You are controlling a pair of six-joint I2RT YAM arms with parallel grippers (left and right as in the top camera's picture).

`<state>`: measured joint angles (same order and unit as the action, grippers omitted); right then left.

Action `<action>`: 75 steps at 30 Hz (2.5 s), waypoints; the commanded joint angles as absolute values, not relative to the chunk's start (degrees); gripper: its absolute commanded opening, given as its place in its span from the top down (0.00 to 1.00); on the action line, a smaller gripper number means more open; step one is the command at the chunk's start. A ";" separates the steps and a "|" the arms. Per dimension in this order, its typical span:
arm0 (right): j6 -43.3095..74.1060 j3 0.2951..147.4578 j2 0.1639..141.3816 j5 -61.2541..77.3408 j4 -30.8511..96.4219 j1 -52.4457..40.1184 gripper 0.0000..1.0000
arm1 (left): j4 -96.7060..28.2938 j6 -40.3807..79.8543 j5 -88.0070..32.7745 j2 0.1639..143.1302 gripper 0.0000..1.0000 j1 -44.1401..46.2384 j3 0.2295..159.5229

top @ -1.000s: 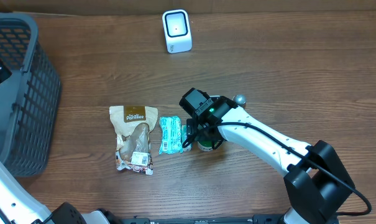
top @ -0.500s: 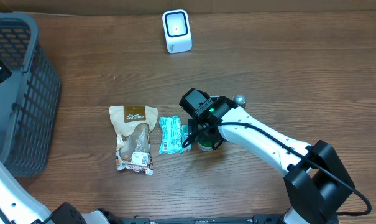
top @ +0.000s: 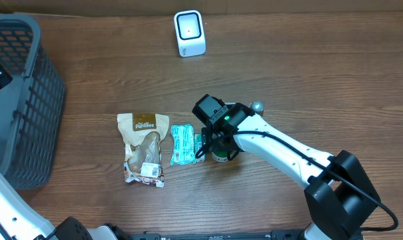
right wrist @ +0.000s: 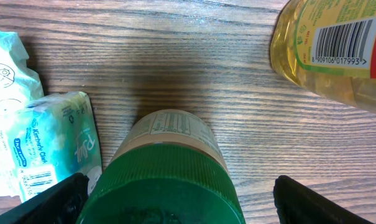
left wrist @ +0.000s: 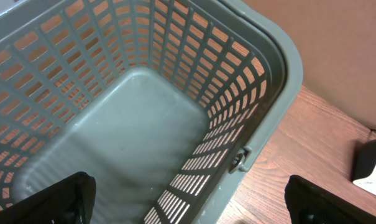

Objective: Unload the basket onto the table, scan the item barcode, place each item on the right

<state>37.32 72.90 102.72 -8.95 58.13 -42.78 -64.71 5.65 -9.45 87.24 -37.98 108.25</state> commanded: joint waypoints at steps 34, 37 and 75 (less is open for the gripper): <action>38.11 67.53 102.91 -8.95 52.82 -42.68 0.14 | -64.51 6.02 -10.11 87.48 0.01 -37.85 107.92; 38.13 66.70 102.89 -8.95 51.46 -42.68 0.14 | -64.51 6.02 -10.11 87.48 0.00 -37.85 107.92; 49.45 64.60 102.89 -9.45 48.03 -42.68 0.19 | -64.51 6.02 -10.11 87.48 0.00 -37.85 107.92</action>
<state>43.35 64.82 102.74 -8.58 48.58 -42.78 -64.71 5.65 -9.47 87.24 -37.98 108.25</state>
